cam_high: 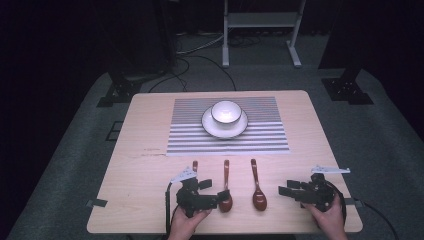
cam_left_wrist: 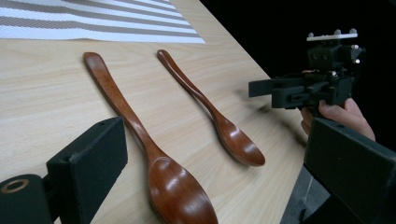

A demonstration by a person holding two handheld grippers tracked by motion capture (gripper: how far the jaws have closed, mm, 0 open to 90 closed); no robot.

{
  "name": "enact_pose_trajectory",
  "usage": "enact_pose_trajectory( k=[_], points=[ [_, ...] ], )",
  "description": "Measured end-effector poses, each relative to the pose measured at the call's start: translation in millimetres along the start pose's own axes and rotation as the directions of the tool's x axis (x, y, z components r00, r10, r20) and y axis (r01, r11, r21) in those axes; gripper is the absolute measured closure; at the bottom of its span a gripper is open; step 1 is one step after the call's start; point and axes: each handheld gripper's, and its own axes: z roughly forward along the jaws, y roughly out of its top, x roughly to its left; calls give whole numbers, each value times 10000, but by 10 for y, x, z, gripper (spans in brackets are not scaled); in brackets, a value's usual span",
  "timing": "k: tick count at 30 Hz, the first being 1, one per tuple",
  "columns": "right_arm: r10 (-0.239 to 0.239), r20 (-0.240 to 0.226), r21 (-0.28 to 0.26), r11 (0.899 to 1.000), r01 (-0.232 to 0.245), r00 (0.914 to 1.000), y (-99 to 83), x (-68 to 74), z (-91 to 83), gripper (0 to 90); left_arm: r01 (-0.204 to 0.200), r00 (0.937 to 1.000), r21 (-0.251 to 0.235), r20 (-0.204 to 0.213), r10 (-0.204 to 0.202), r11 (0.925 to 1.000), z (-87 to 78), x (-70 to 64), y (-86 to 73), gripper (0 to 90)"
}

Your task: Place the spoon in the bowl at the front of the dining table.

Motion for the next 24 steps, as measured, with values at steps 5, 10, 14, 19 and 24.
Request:
enact_pose_trajectory(
  k=[5, 10, 14, 19, 24],
  points=[
    [47, -13, 1, 10000, -47, 10000, 0, -3, 0, 302, -49, 9998, 191, 209, 45, 9998, 28, -33, -15, 50],
    [67, -27, -5, 10000, -67, 10000, 2, -6, 3, 302, 23, 9987, 520, 501, -49, 9986, 70, -71, -42, 50],
    [54, -14, -28, 10000, -54, 10000, 2, -6, 0, 302, 168, 9976, 713, 665, -215, 9973, 97, -89, -59, 50],
    [93, -27, -24, 10000, -93, 10000, 2, -9, 0, 302, 435, 9934, 1349, 995, -572, 9899, 160, -100, -97, 50],
    [132, -17, -34, 9999, -133, 9999, 2, -13, 0, 302, 472, 9903, 1891, 1193, -707, 9808, 204, -121, -122, 50]
  ],
)
